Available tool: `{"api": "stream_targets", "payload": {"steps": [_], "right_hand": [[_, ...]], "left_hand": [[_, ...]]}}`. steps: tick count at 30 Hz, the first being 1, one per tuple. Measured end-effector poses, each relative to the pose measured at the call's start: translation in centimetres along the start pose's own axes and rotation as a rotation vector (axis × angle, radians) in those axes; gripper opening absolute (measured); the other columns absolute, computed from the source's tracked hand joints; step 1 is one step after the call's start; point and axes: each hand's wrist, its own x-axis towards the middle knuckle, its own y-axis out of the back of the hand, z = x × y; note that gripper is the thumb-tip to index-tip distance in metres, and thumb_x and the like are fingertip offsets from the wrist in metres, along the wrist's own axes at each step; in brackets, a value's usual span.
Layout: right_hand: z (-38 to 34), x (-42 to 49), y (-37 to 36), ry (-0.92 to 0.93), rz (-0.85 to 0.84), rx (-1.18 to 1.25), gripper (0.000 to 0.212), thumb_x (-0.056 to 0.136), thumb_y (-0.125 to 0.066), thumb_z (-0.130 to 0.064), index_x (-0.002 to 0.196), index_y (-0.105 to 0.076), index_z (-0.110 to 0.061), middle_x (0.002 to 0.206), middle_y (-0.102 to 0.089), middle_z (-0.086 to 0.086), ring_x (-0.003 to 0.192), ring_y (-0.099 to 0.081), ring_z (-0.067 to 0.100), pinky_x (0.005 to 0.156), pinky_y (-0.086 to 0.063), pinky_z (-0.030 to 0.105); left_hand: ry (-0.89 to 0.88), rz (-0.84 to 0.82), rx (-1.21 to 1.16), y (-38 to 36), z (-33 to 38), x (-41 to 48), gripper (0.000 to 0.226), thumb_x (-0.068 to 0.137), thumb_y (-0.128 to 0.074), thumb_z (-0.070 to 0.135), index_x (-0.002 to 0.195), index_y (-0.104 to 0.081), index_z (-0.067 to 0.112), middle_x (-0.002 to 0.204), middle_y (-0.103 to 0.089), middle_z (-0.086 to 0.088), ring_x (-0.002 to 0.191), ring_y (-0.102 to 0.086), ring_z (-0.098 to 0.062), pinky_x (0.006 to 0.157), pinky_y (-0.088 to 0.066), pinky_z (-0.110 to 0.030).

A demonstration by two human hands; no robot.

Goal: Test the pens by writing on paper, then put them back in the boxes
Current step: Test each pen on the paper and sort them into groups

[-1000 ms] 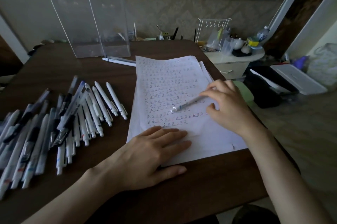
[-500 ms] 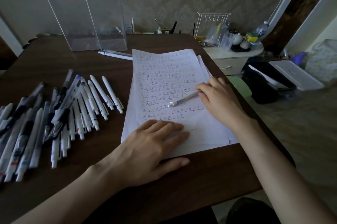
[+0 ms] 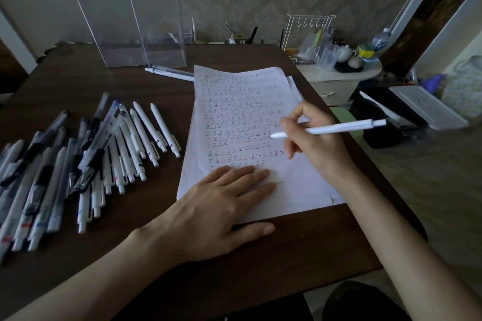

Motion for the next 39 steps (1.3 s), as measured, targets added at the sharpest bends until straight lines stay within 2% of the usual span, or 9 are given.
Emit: {"api": "stream_targets", "payload": {"steps": [4,9,15,18,20,24,33,37,39], "right_hand": [[0.5,-0.4,-1.1,-0.088,-0.106,-0.04,0.029,0.085,-0.068,-0.02,0.066,-0.048,-0.01,0.046,-0.057,0.001,0.04,-0.048,0.007,0.048,-0.041,0.02],[1.5,-0.3,-1.5,-0.116,0.067,-0.12,0.041,0.084,-0.058,0.002,0.055,-0.032,-0.012,0.037,-0.033,-0.003,0.032,-0.034,0.005,0.046,-0.034,0.031],[1.1,-0.4,-1.6,-0.09,0.091,-0.14,0.039,0.086,-0.057,0.001,0.056,-0.034,-0.01,0.038,-0.036,0.008,0.032,-0.04,0.005,0.055,-0.048,0.039],[1.2,-0.4,-1.7,-0.091,0.078,-0.166,0.038,0.086,-0.055,0.0,0.058,-0.032,-0.01,0.04,-0.034,0.006,0.032,-0.041,0.004,0.052,-0.047,0.048],[1.3,-0.3,-1.7,-0.096,0.097,-0.151,0.037,0.085,-0.053,0.003,0.059,-0.031,-0.01,0.04,-0.03,0.003,0.032,-0.04,0.004,0.048,-0.04,0.044],[0.9,-0.5,-1.8,-0.102,0.082,-0.159,0.035,0.085,-0.053,0.003,0.059,-0.032,-0.007,0.045,-0.032,0.011,0.032,-0.042,0.004,0.051,-0.045,0.045],[1.2,-0.3,-1.7,-0.108,0.101,-0.164,0.038,0.084,-0.052,0.005,0.058,-0.029,-0.01,0.045,-0.027,0.005,0.032,-0.044,0.002,0.044,-0.028,0.025],[1.1,-0.4,-1.7,-0.1,0.07,-0.148,0.035,0.086,-0.054,0.002,0.059,-0.033,-0.006,0.044,-0.034,0.01,0.033,-0.042,0.004,0.051,-0.047,0.041],[1.1,-0.5,-1.7,-0.097,0.059,-0.146,0.033,0.086,-0.054,0.003,0.06,-0.034,-0.004,0.046,-0.034,0.012,0.032,-0.041,0.004,0.05,-0.047,0.044]], "left_hand": [[-0.002,0.004,-0.006,0.0,0.0,-0.1,0.067,0.092,-0.02,0.066,0.147,-0.025,0.028,0.154,-0.023,0.004,0.142,-0.017,-0.013,0.114,-0.014,-0.034],[0.0,0.003,-0.001,-0.1,-0.1,0.0,0.067,0.093,-0.02,0.066,0.147,-0.026,0.027,0.154,-0.023,0.003,0.142,-0.018,-0.013,0.112,-0.011,-0.031],[0.002,0.011,0.005,-0.1,-0.1,0.0,0.065,0.093,-0.022,0.063,0.146,-0.03,0.026,0.152,-0.028,0.001,0.141,-0.023,-0.015,0.112,-0.013,-0.033],[0.005,0.015,0.001,-0.2,-0.1,0.0,0.065,0.093,-0.023,0.063,0.146,-0.03,0.026,0.153,-0.027,0.002,0.141,-0.022,-0.014,0.112,-0.013,-0.032],[0.007,0.012,-0.004,-0.2,-0.1,0.1,0.065,0.093,-0.022,0.063,0.147,-0.029,0.026,0.153,-0.026,0.002,0.141,-0.021,-0.014,0.113,-0.012,-0.032],[0.007,0.008,0.001,-0.1,-0.1,0.0,0.065,0.093,-0.021,0.063,0.146,-0.029,0.026,0.153,-0.027,0.002,0.141,-0.022,-0.014,0.112,-0.011,-0.031],[0.004,0.007,-0.022,0.0,-0.1,0.0,0.066,0.092,-0.019,0.063,0.146,-0.029,0.026,0.153,-0.026,0.002,0.141,-0.02,-0.014,0.113,-0.012,-0.032],[0.007,0.006,-0.029,0.0,-0.1,0.1,0.067,0.092,-0.018,0.063,0.146,-0.03,0.026,0.153,-0.026,0.002,0.141,-0.021,-0.014,0.113,-0.012,-0.033],[0.004,0.01,-0.025,0.0,-0.1,0.0,0.067,0.092,-0.018,0.063,0.146,-0.031,0.025,0.153,-0.027,0.002,0.141,-0.022,-0.014,0.112,-0.012,-0.033]]}}
